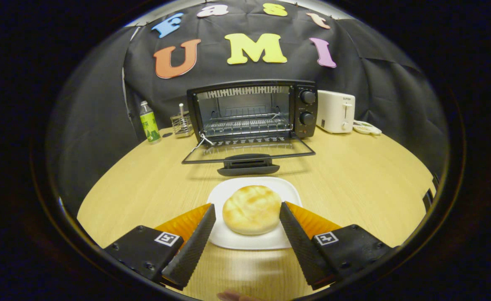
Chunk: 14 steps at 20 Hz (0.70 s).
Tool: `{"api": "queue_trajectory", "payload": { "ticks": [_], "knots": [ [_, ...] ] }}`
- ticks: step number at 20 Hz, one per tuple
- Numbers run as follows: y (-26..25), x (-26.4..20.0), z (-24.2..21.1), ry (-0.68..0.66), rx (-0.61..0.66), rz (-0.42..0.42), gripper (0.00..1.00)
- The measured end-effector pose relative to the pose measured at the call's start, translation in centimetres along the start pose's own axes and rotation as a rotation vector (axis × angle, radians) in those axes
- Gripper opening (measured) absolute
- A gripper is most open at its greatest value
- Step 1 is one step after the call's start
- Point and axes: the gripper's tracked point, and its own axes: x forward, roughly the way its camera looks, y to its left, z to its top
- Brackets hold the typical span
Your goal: Open the toaster oven, put the food inside, and close the toaster oven door.
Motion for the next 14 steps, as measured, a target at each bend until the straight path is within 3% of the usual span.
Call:
{"api": "queue_trajectory", "payload": {
  "ticks": [8,14],
  "knots": [
    [-0.5,0.5,-1.4,0.063,0.037,-0.01,1.0],
    [-0.5,-0.3,-0.7,0.034,0.04,-0.002,0.89]
  ]
}}
